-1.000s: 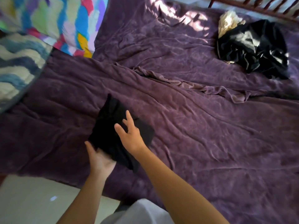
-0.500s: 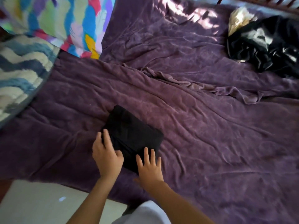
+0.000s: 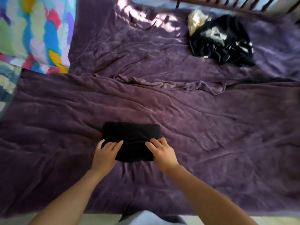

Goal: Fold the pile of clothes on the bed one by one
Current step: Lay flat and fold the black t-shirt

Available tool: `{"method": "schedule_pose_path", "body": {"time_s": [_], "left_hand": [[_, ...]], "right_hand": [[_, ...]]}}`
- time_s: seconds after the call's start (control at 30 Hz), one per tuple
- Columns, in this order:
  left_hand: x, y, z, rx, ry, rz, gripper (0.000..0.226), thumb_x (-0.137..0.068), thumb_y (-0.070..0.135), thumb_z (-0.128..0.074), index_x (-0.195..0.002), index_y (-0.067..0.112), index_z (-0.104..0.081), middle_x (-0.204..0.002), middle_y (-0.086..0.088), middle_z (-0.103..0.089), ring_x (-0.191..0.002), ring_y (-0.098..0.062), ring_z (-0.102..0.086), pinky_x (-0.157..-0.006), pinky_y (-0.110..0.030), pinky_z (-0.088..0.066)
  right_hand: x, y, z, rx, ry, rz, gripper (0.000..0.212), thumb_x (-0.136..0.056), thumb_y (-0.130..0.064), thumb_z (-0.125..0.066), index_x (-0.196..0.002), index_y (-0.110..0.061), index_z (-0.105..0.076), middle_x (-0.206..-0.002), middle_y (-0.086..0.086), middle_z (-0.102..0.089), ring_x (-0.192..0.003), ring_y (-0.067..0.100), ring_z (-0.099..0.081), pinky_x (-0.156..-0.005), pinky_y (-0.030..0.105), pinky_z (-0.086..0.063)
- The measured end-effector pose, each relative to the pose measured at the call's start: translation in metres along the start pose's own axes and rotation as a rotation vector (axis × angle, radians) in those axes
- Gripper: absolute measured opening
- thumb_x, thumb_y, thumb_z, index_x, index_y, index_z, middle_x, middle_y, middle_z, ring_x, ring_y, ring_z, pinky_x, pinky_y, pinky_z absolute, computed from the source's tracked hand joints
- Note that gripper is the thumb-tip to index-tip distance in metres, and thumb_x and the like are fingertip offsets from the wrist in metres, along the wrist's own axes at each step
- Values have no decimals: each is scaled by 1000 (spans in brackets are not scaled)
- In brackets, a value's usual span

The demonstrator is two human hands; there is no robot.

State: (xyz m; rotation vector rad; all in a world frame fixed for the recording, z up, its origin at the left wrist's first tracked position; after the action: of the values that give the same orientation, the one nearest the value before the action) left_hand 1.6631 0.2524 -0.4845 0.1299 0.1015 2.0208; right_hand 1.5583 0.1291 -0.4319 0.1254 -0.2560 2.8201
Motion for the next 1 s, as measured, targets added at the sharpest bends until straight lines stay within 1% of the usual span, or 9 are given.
{"method": "schedule_pose_path", "body": {"time_s": [0.1, 0.27, 0.4, 0.5, 0.6, 0.67, 0.77, 0.87, 1.0], "left_hand": [[-44, 55, 27, 146, 137, -109, 68, -17, -4, -87, -84, 5, -74, -70, -4, -68, -56, -20, -65, -63, -28, -53], [-115, 186, 104, 226, 377, -402, 65, -18, -16, -79, -80, 1, -73, -69, -7, -65, -51, -25, -62, -48, -28, -51], [-142, 304, 175, 238, 527, -591, 59, -26, -17, -77, -82, 1, -73, -70, -8, -65, -52, -26, -62, -46, -28, -50], [-140, 398, 221, 209, 703, -719, 35, -51, -9, -61, -82, 3, -72, -72, -8, -66, -55, -27, -62, -48, -30, -51], [-133, 487, 253, 208, 842, -809, 38, -62, 5, -41, -83, 4, -73, -74, -9, -66, -57, -26, -63, -50, -31, -51], [-127, 538, 263, 206, 913, -854, 37, -64, 4, -41, -82, 4, -73, -73, -8, -66, -56, -26, -62, -50, -30, -50], [-125, 596, 269, 190, 956, -892, 34, -67, 3, -42, -80, 4, -73, -72, -8, -66, -54, -24, -62, -49, -30, -50], [-132, 635, 267, 141, 931, -899, 36, -66, 3, -39, -77, 4, -73, -69, -7, -65, -50, -23, -60, -46, -27, -48], [-164, 674, 269, 58, 894, -904, 39, -64, 3, -37, -77, 6, -73, -67, -6, -63, -49, -23, -59, -44, -25, -48]], "right_hand": [[36, 50, 46, 79, 39, -65, 64, -21, -4, -86, -83, -19, -75, -80, -3, -69, -60, 21, -63, -28, 15, -33], [124, 139, 144, 234, 246, -230, 65, -22, -6, -86, -85, -20, -75, -85, -3, -70, -74, 21, -60, -31, 17, -37], [214, 197, 226, 381, 405, -285, 61, -29, -4, -87, -87, -14, -75, -90, 5, -71, -75, 27, -65, -34, 18, -41], [292, 237, 273, 515, 529, -332, 55, -35, -4, -83, -89, -13, -75, -92, 8, -70, -79, 28, -66, -40, 20, -47], [368, 276, 303, 583, 662, -333, 42, -51, -6, -61, -91, -12, -72, -94, 10, -69, -91, 27, -47, -45, 22, -49], [412, 300, 314, 612, 714, -357, 43, -51, -4, -61, -92, -12, -71, -93, 10, -69, -90, 25, -43, -44, 22, -45], [455, 335, 319, 596, 687, -427, 59, -35, -4, -80, -92, -13, -71, -93, 8, -68, -88, 25, -46, -42, 22, -45], [475, 364, 322, 558, 675, -459, 58, -32, -5, -83, -88, -14, -73, -90, 6, -69, -77, 27, -64, -39, 21, -45], [479, 413, 326, 478, 680, -509, 59, -29, -6, -84, -86, -17, -73, -87, 2, -69, -71, 23, -66, -36, 19, -42]]}}
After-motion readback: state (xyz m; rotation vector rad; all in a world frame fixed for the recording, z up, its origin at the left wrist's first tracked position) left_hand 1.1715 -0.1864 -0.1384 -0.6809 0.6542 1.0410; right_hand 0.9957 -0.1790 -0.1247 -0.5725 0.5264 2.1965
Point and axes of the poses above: each hand's wrist, its own x-axis away from the middle knuckle, its own z-axis out of the back of the hand, y = z × x, the point moved 7 cm from there along -x, towards the middle knuckle
